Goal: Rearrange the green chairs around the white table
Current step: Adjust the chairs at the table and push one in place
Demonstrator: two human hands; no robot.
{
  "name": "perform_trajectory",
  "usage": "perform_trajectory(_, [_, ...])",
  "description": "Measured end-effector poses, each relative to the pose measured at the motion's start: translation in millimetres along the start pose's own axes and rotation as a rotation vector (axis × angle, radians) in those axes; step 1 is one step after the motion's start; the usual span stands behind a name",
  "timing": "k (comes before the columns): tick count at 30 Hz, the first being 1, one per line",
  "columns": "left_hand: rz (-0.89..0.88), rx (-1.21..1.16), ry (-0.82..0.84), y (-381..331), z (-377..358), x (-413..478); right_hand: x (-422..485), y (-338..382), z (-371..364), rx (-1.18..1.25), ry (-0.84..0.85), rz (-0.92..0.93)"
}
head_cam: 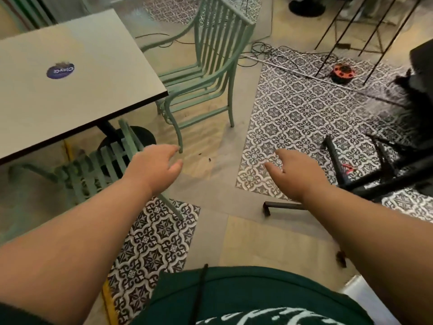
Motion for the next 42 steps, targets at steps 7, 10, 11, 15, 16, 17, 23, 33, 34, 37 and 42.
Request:
perform_trajectory(7, [-0.051,-0.011,-0.038,13.8,29.3,109.8,87.6,12.8,31.5,0.042,-0.035,-0.015])
perform_trajectory(10, [-0.083,-0.053,-0.052,26.0,47.2,171.5,138.9,29.9,50.4,0.075,-0.061,-0.014])
perform_trajectory(11, [-0.089,-0.06,-0.061,29.8,54.2,190.3,155.1,35.9,56.4,0.091,-0.07,-0.012])
perform_trajectory(15, [-0.103,-0.03,-0.072,39.6,81.8,259.8,216.7,56.9,84.9,0.164,-0.11,0.006])
perform_trajectory(16, [-0.113,-0.026,-0.073,39.7,87.6,275.5,230.5,59.3,91.6,0.174,-0.118,0.009])
perform_trajectory(17, [-0.126,-0.026,-0.077,39.3,92.7,290.1,243.0,60.7,97.8,0.176,-0.127,0.013])
perform_trajectory(23, [-0.131,-0.057,-0.118,29.3,111.9,394.9,339.8,45.3,141.2,0.159,-0.17,0.04])
perform_trajectory(33, [0.007,-0.138,-0.191,-22.3,123.7,596.7,563.2,-6.2,224.3,0.095,-0.164,0.201])
perform_trajectory(34, [0.025,-0.151,-0.193,-25.3,123.2,611.3,584.5,-9.6,230.7,0.067,-0.146,0.218])
perform_trajectory(37, [0.066,-0.169,-0.196,-27.9,120.8,650.2,642.1,-14.0,246.8,0.011,-0.113,0.271])
perform_trajectory(42, [0.185,-0.185,-0.219,-0.4,116.6,699.3,725.5,5.2,243.6,0.005,-0.035,0.37])
Point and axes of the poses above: each hand's wrist, its own x-axis towards the middle knuckle, its own z-axis out of the back of the hand, y = z × x, the point moved 8 cm from there along x, towards the middle knuckle, and after that the axes turned 8 degrees about -z, right-handed, at the moved point
